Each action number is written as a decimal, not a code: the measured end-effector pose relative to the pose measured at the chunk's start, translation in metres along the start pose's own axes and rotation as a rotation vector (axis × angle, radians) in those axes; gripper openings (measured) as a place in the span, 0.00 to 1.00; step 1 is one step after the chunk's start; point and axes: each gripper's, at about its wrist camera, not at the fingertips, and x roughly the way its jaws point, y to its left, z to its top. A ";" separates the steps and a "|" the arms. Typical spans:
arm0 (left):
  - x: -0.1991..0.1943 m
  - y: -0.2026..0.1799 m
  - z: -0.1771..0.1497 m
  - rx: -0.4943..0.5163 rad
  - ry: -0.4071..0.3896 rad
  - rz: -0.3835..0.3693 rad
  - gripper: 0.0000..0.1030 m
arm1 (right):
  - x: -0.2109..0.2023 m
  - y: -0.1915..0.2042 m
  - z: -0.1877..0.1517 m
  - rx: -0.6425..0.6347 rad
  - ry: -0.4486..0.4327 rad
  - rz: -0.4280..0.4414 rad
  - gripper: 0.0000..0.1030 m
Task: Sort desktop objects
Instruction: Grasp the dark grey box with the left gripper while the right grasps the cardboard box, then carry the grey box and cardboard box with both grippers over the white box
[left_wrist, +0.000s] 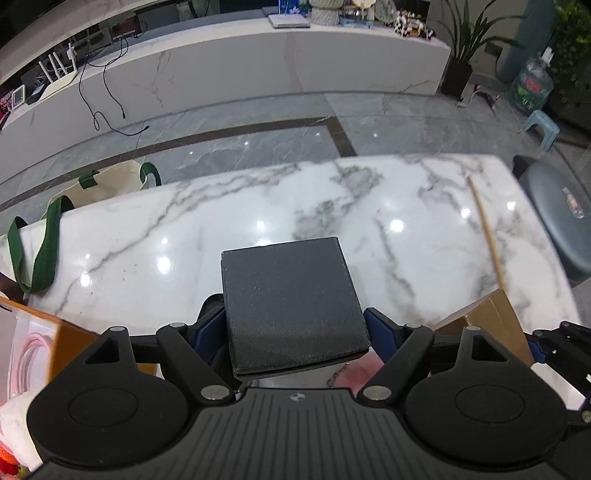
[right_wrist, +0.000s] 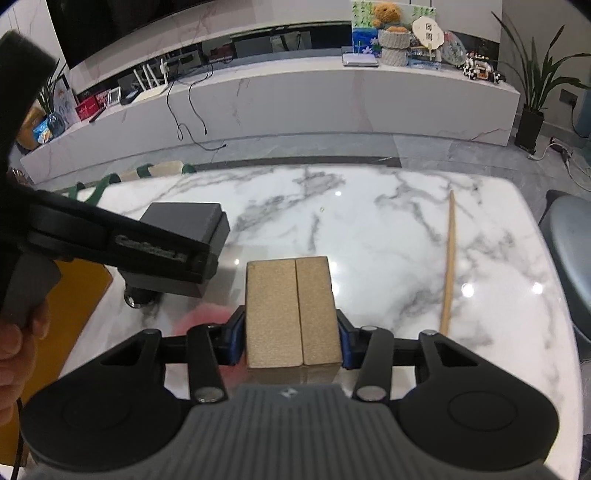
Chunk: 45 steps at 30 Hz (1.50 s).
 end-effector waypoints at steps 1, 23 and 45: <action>-0.005 0.000 0.000 -0.002 -0.007 -0.005 0.91 | -0.004 -0.001 0.001 0.002 -0.007 0.004 0.47; -0.147 0.060 -0.041 -0.113 -0.221 -0.108 0.91 | -0.063 0.043 0.024 -0.128 -0.128 0.047 0.47; -0.159 0.169 -0.059 -0.212 -0.245 0.031 0.91 | -0.061 0.156 0.037 -0.320 -0.162 0.155 0.47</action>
